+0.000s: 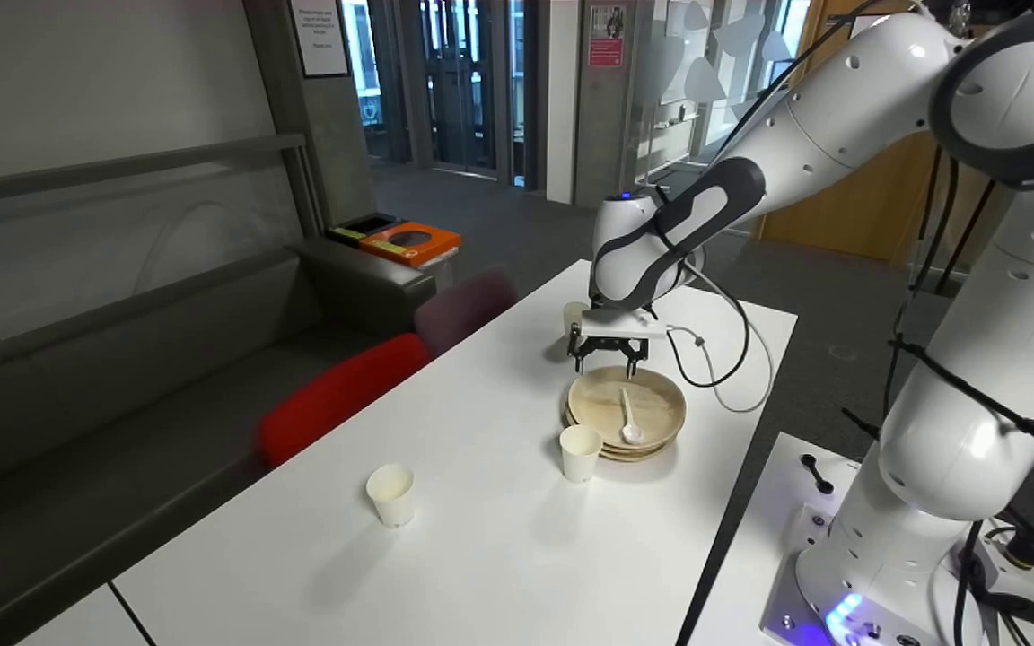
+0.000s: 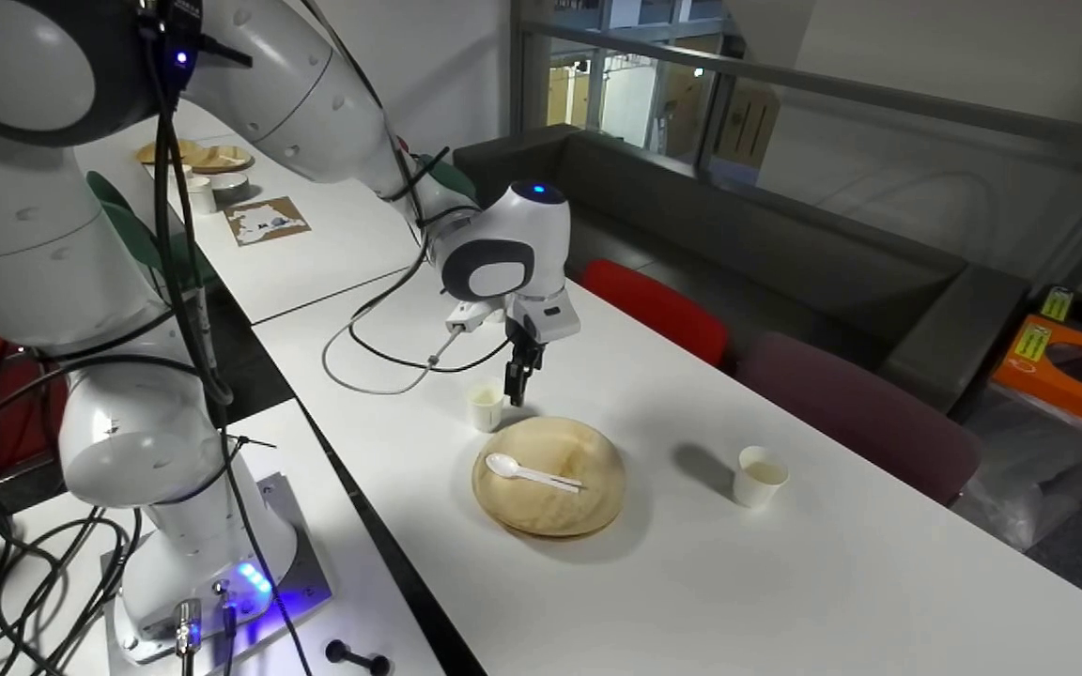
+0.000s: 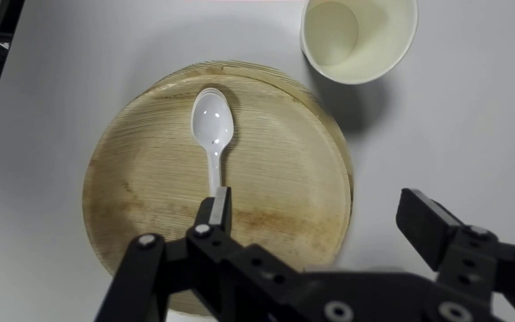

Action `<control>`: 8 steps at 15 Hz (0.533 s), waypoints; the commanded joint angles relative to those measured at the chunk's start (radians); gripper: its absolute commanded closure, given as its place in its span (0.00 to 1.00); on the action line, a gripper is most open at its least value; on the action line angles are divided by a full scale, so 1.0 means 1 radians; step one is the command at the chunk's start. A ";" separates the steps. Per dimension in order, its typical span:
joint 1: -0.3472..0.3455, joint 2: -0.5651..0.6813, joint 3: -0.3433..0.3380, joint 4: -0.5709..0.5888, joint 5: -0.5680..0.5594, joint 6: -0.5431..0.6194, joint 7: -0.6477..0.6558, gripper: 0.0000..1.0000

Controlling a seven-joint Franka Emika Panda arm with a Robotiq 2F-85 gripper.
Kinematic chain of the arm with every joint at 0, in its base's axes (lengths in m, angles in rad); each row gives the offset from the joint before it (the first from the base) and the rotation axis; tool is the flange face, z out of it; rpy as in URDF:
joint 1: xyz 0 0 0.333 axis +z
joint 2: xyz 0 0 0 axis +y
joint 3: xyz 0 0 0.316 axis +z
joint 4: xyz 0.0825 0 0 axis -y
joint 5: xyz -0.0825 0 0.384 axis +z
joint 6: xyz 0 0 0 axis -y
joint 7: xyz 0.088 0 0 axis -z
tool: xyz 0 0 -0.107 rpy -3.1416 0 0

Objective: Take the spoon off of the wooden plate

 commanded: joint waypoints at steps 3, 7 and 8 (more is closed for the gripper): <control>0.017 0.063 -0.014 0.035 0.002 0.028 0.009 0.00; 0.020 0.207 -0.038 0.122 -0.030 0.027 0.032 0.00; 0.026 0.246 -0.048 0.147 -0.033 0.021 0.038 0.00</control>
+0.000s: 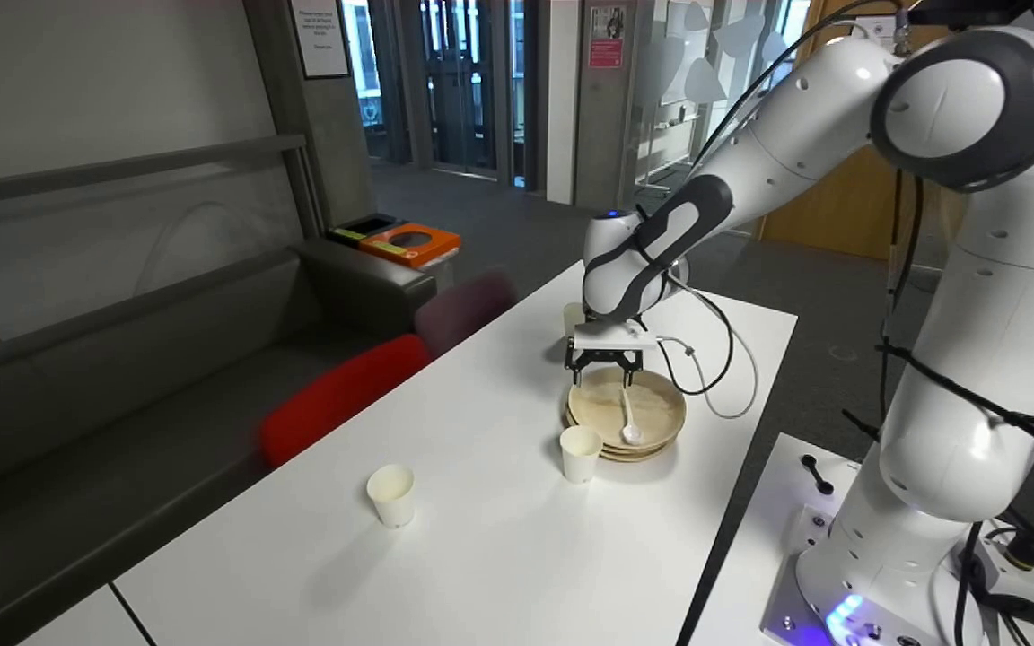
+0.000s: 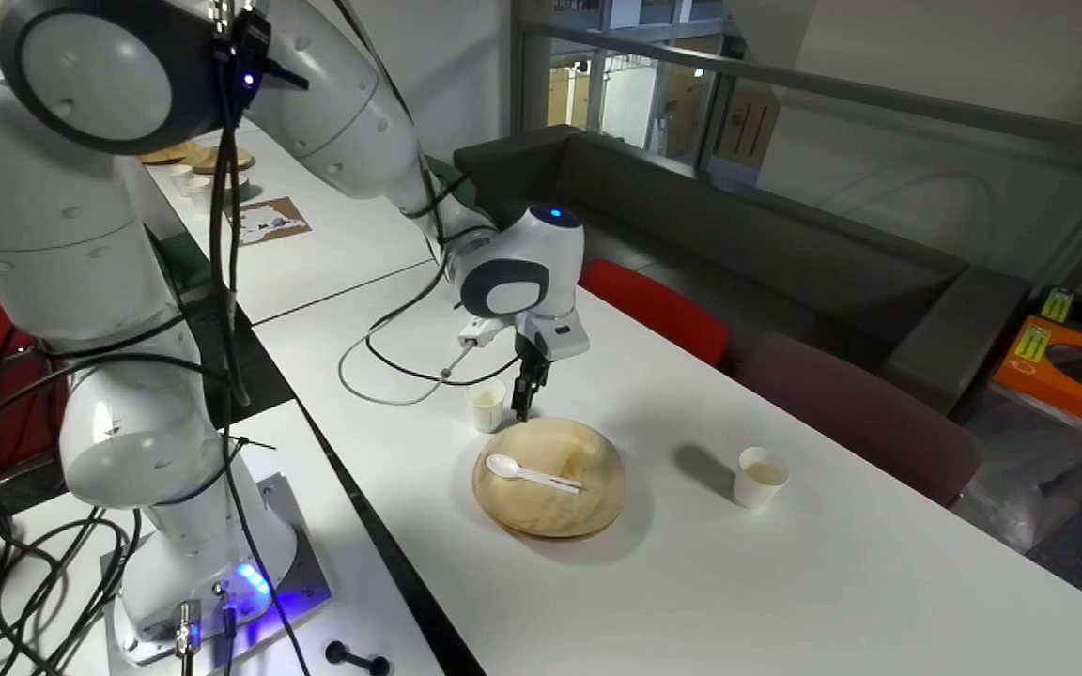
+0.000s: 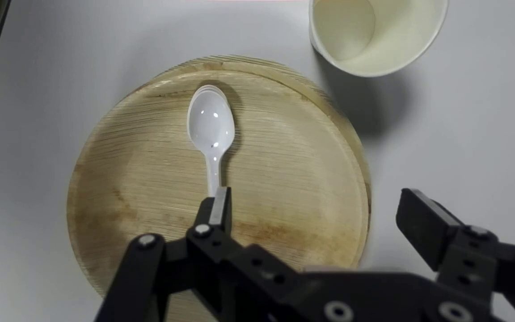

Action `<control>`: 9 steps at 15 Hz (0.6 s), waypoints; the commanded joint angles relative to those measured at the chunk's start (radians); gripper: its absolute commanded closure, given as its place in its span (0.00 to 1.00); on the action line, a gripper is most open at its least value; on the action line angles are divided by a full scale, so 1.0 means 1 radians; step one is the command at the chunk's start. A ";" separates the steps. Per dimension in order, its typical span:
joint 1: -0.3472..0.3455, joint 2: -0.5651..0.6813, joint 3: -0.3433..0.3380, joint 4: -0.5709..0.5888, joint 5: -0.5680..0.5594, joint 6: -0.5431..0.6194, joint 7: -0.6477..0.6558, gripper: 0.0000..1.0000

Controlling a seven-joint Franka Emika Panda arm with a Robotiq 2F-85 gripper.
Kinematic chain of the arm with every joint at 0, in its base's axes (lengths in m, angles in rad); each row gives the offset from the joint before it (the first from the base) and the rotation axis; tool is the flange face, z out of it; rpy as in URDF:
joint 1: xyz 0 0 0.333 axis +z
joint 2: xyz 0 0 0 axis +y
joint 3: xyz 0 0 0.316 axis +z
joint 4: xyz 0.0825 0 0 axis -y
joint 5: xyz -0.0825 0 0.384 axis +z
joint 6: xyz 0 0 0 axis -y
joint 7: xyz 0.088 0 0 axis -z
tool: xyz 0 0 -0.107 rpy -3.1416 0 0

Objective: Take the spoon off of the wooden plate

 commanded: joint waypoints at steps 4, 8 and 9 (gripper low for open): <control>0.047 0.238 -0.077 0.165 -0.036 -0.018 0.037 0.00; 0.080 0.308 -0.125 0.200 -0.034 -0.020 0.035 0.00; 0.085 0.323 -0.134 0.208 -0.031 -0.017 0.035 0.00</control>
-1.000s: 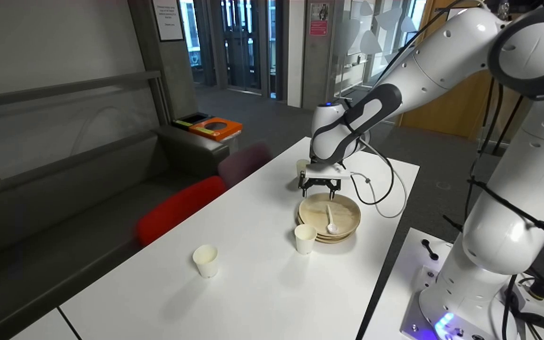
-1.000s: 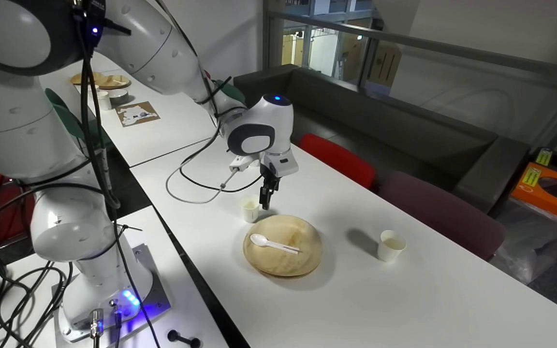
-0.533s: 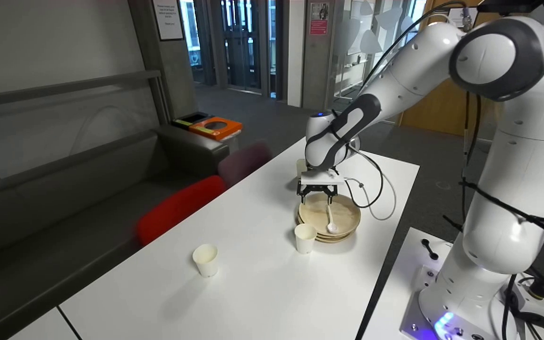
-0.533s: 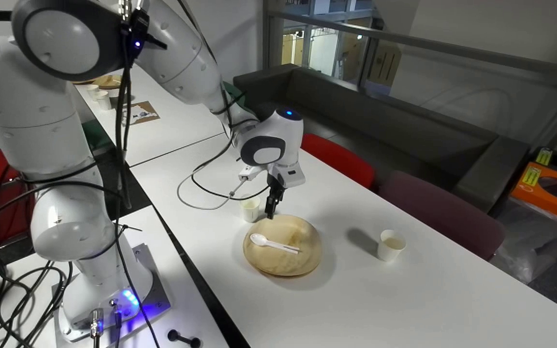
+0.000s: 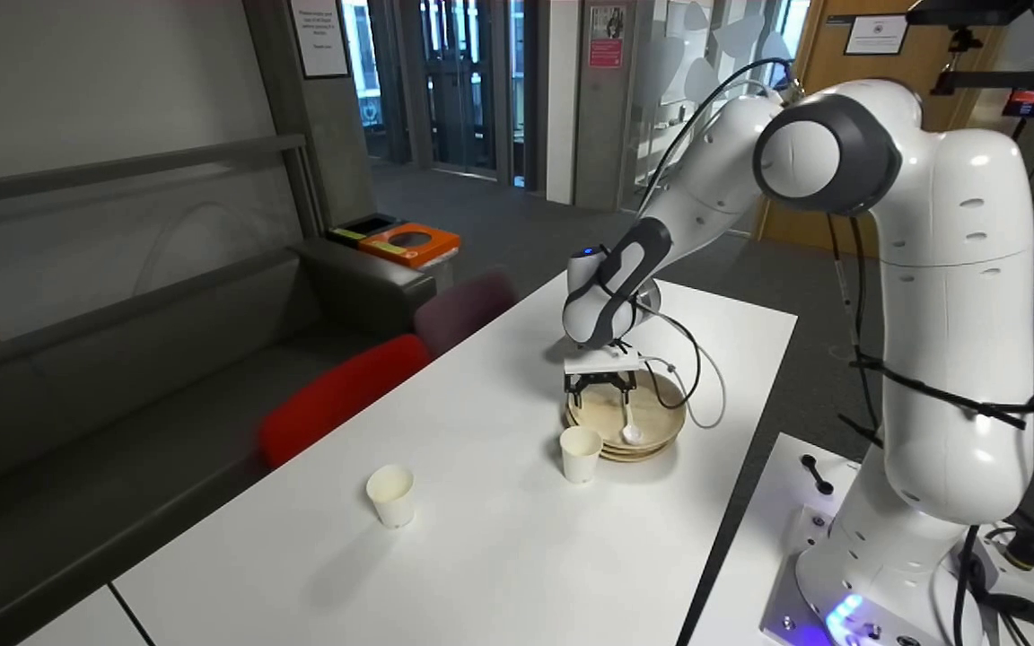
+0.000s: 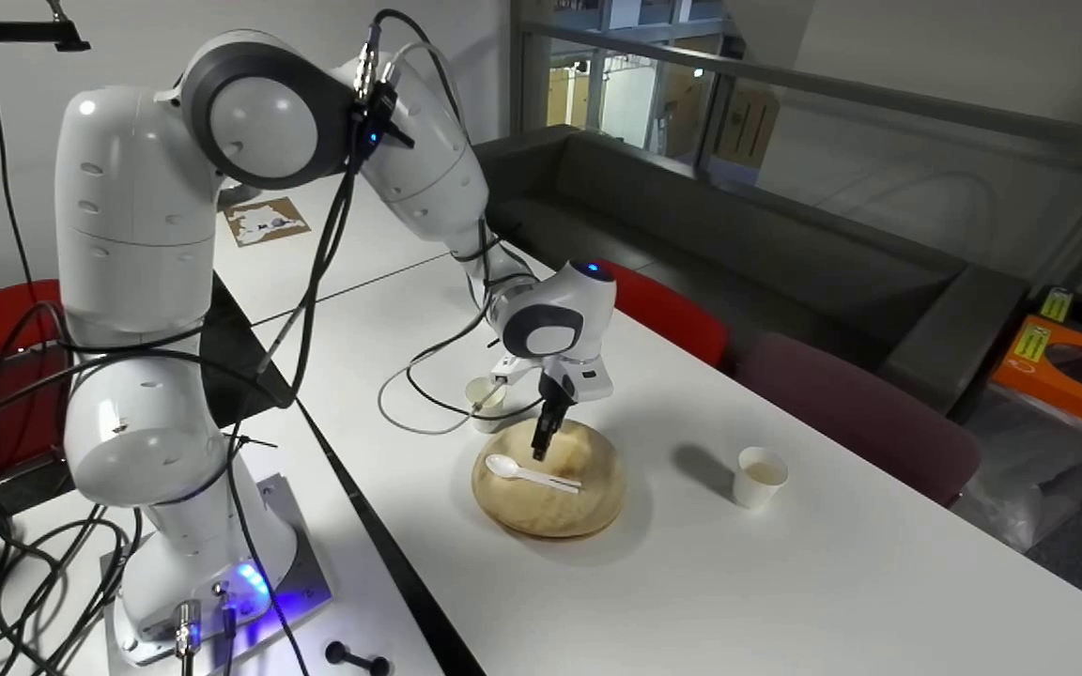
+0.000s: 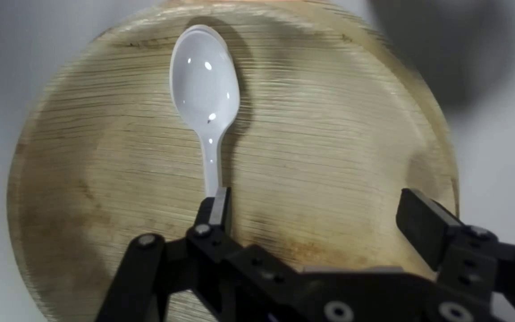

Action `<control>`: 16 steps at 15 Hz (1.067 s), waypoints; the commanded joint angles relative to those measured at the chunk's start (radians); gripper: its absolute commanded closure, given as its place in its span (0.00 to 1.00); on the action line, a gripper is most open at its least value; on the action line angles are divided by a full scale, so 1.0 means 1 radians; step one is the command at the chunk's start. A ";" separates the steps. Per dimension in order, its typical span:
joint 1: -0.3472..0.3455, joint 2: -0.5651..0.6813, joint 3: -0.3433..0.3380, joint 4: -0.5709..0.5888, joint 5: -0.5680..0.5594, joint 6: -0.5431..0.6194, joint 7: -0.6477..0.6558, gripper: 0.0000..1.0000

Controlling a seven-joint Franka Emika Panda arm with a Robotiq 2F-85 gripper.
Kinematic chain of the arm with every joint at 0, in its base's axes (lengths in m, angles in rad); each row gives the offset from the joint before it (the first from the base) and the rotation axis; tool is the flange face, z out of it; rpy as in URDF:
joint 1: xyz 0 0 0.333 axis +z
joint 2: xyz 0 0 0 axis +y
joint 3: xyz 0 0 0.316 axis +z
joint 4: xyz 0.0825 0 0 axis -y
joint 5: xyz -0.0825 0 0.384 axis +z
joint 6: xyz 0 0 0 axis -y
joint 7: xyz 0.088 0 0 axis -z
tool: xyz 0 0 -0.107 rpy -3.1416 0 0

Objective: Take the spoon off of the wooden plate

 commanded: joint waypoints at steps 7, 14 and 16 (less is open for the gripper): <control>0.040 0.070 -0.077 0.051 -0.007 -0.036 0.021 0.00; 0.043 0.054 -0.084 0.034 -0.008 -0.043 0.019 0.00; 0.045 0.029 -0.081 0.012 -0.010 -0.045 0.008 0.00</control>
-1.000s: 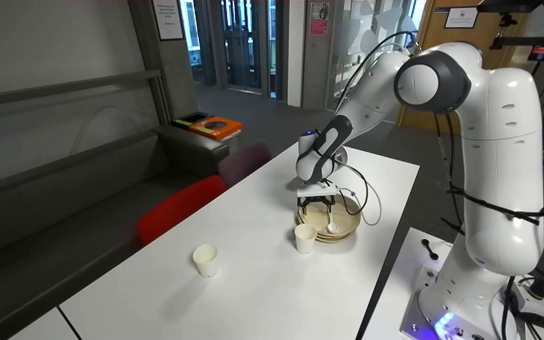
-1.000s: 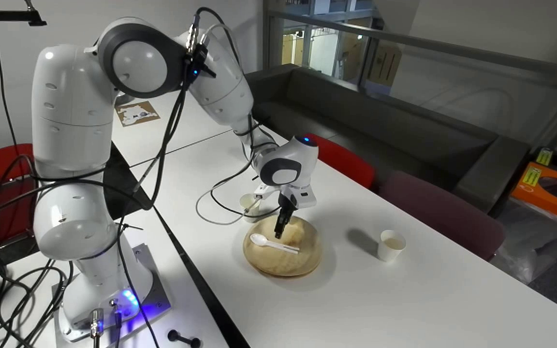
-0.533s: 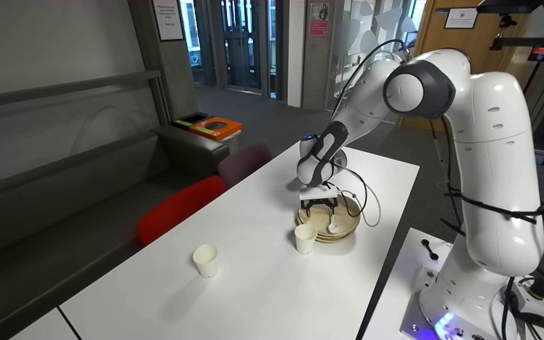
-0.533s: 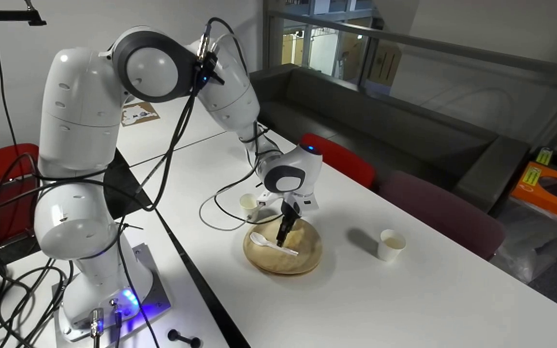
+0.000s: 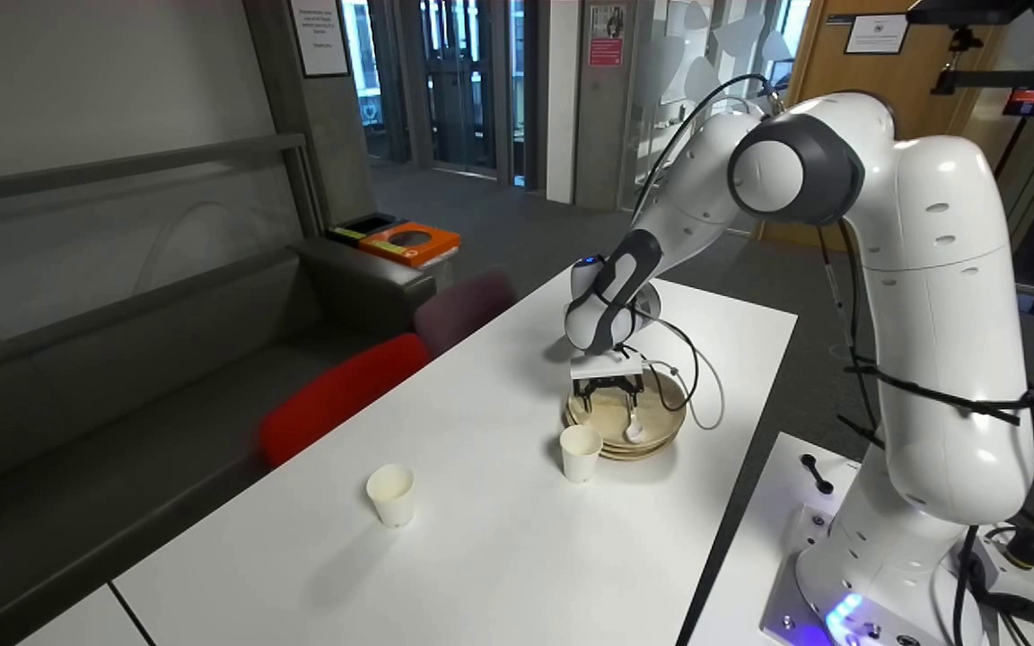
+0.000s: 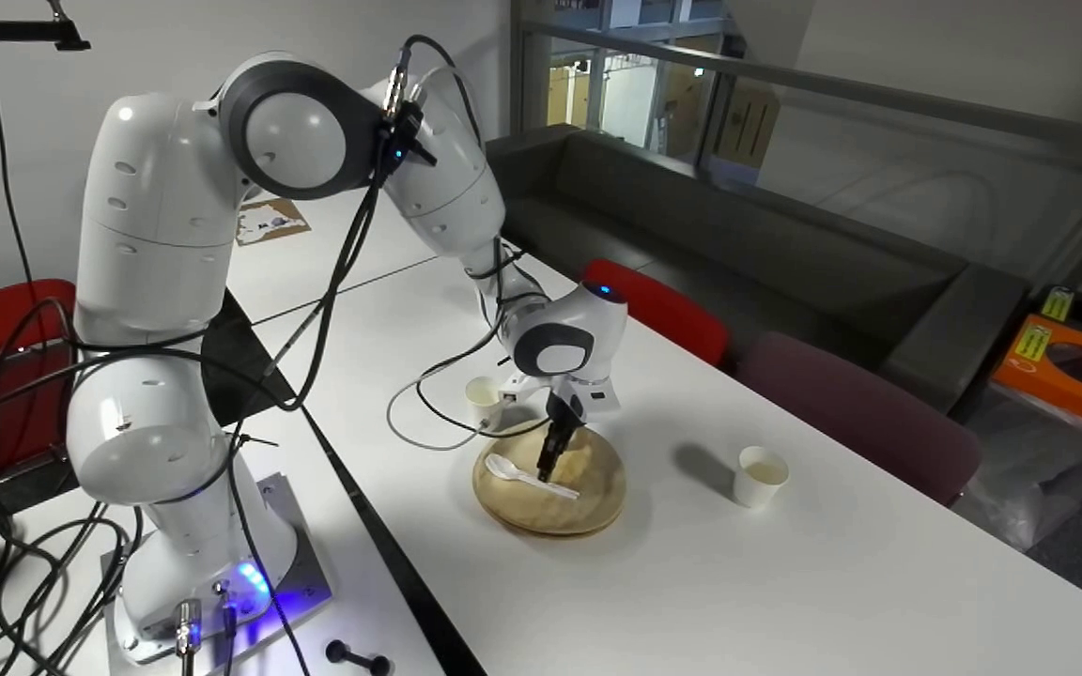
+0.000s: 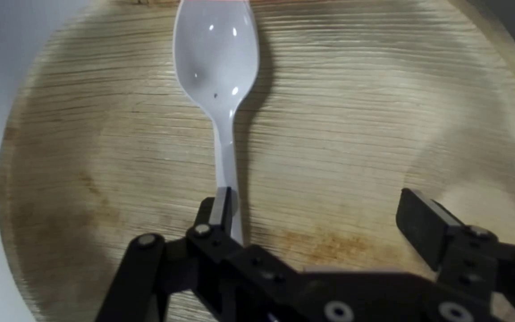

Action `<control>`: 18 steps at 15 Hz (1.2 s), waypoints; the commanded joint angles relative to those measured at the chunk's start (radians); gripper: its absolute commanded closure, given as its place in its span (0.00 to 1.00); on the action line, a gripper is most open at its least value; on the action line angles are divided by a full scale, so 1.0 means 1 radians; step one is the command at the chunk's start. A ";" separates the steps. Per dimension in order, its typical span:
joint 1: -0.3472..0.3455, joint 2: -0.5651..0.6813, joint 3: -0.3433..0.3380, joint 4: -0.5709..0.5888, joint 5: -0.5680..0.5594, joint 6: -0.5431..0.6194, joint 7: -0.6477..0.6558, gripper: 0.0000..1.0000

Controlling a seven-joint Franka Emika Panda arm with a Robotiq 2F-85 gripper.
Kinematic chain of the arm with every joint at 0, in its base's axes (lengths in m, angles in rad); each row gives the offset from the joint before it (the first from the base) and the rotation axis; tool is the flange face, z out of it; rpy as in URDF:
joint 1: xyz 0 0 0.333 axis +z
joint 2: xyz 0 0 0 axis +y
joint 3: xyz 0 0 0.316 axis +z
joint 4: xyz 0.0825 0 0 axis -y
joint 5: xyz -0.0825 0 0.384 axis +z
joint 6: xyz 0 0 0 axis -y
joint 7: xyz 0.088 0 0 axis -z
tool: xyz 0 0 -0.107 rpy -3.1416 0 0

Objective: Take the spoon off of the wooden plate

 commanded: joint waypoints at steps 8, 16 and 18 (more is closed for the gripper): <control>0.016 -0.144 -0.014 -0.118 -0.021 -0.053 -0.030 0.00; -0.012 -0.153 -0.025 -0.118 -0.008 -0.048 -0.031 0.00; -0.013 -0.134 -0.025 -0.110 -0.009 -0.027 -0.030 0.00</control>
